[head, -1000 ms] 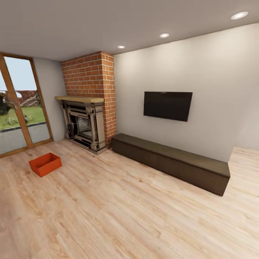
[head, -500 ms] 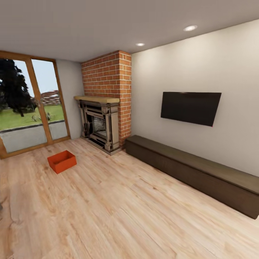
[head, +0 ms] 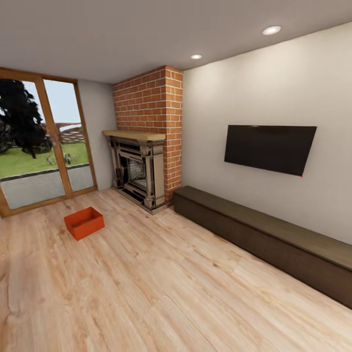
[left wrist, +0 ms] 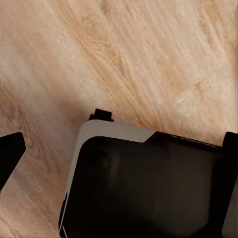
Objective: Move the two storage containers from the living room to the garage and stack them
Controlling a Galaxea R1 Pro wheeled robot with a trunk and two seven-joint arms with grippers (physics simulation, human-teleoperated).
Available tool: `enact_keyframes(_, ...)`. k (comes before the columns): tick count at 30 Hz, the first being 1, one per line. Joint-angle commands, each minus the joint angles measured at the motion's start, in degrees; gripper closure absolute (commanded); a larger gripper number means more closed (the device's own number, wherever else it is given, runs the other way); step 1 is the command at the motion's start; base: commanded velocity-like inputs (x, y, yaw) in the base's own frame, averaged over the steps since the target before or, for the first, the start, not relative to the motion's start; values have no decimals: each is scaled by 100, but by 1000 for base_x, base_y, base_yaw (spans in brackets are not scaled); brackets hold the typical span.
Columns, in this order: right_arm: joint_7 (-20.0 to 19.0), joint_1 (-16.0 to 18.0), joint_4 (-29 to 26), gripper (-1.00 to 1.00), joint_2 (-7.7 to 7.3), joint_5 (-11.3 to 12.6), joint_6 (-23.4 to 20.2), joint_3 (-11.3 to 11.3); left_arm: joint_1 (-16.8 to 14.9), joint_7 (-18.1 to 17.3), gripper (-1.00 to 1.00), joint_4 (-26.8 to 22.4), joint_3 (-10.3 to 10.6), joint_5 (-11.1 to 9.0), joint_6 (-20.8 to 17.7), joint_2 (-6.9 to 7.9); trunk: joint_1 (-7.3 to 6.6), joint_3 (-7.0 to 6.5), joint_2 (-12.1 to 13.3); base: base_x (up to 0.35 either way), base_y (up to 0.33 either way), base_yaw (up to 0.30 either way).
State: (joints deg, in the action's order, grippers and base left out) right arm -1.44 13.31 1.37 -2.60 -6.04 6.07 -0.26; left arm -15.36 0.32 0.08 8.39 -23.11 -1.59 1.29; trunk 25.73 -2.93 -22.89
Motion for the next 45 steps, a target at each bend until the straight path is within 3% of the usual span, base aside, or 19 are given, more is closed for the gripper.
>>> enact_keyframes(1, -5, 5, 13, -100, -1, -65, 21, -3, -2, 3, -100, 1, 48, -53, -17, 1, 5, 2, -3, 323, 0, 0)
enact_keyframes(12, -8, 5, 12, -100, 22, -75, 11, -1, -2, 3, -100, 0, 48, -53, -25, -3, 5, -3, -3, 323, 0, 18)
enact_keyframes(39, -2, 5, 12, -100, 23, -55, 26, -9, -2, 3, -100, 1, 48, -53, -26, 1, 5, -77, -3, 323, 0, 256)
enact_keyframes(45, -5, 5, 12, -100, 35, -63, 26, -5, -2, 3, -100, 1, 48, -53, -26, -1, 5, -80, -3, 323, 0, 53)
